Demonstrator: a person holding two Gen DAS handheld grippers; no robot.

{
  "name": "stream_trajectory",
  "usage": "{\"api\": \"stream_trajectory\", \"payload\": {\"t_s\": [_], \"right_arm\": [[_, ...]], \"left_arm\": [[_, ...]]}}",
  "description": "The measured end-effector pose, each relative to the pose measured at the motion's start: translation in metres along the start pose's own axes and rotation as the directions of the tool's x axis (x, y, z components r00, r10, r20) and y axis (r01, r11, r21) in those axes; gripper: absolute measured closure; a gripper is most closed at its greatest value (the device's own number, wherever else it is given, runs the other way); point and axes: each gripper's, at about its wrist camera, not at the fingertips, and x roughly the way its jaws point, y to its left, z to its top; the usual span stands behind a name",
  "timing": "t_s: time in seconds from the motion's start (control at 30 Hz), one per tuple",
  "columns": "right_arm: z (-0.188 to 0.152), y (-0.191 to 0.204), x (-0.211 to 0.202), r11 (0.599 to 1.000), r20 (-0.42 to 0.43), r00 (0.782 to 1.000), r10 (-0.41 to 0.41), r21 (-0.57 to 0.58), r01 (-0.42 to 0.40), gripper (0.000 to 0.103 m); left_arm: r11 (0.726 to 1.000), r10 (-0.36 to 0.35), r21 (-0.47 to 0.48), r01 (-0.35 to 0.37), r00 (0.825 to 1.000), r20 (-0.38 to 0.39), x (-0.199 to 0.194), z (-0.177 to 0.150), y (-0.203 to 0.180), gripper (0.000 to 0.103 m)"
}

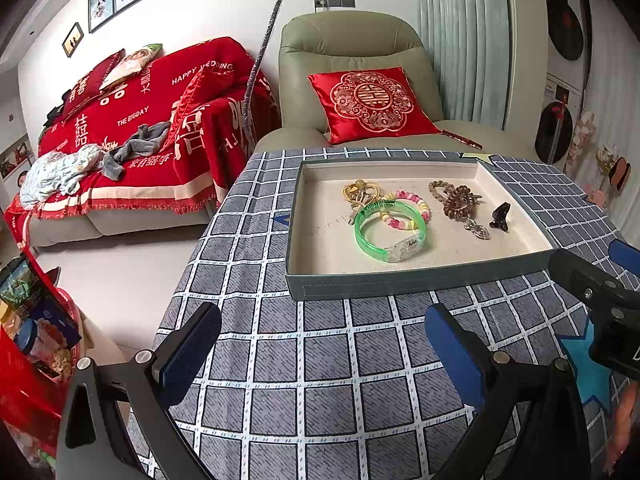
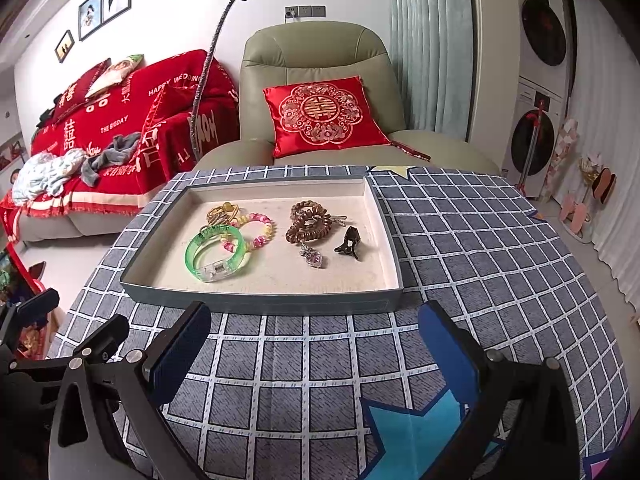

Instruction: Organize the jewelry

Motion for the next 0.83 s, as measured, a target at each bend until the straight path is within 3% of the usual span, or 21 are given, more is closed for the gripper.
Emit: {"api": "stream_trajectory", "payload": {"t_s": [0.83], "right_arm": [[0.0000,0.0023,-0.0010,1.000,0.000,1.000,0.002,-0.001,-0.002,0.000]], "left_arm": [[1.000,-0.003,0.000,0.003,1.000,0.008,-0.0022,-0.0011,0.0033,0.000]]}}
